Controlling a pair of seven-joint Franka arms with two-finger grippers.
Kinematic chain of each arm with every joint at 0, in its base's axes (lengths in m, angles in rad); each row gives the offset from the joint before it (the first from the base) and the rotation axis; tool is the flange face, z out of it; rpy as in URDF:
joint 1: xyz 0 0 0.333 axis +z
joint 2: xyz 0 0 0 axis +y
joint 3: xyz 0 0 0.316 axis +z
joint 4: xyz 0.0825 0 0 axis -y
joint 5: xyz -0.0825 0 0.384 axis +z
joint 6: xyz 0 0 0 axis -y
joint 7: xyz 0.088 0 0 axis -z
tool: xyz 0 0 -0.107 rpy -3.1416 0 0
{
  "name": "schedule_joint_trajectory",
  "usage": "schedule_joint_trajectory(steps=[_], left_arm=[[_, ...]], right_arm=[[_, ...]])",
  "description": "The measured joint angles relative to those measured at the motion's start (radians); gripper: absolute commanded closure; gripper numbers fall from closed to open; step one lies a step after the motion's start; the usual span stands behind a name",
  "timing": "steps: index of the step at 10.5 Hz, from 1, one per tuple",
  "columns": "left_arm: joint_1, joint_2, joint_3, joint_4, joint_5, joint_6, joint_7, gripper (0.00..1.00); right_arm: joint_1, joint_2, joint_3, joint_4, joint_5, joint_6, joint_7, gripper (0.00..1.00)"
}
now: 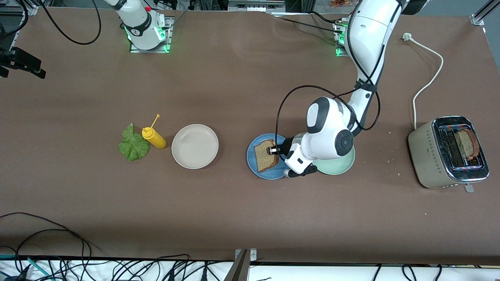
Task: Make sandwich in blue plate with both arms
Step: 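Lower the bread onto the blue plate and open the left gripper, then raise the left gripper away while the right gripper reaches the lettuce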
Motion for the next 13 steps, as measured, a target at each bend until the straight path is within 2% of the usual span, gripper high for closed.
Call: schedule_joint_trajectory(steps=[5,7,9,11,13], left_arm=[[0.032,0.002,0.067,0.000,0.008,-0.021,0.000,0.00],[0.041,0.001,0.093,0.000,0.079,-0.023,-0.001,0.00],[0.067,-0.006,0.103,0.007,0.100,-0.023,-0.001,0.00],[0.131,-0.059,0.108,0.009,0.143,-0.048,-0.002,0.00],[0.233,-0.190,0.110,-0.007,0.217,-0.101,-0.002,0.00]], right_arm=[[0.000,0.000,0.000,0.000,0.000,0.000,0.000,0.00],[0.000,0.000,0.000,0.000,0.000,0.000,0.000,0.00],[0.000,0.000,0.000,0.000,0.000,0.000,0.000,0.00],[0.000,0.000,0.000,0.000,0.000,0.000,0.000,0.00],[0.000,0.000,0.001,0.000,0.000,0.000,0.000,0.00]])
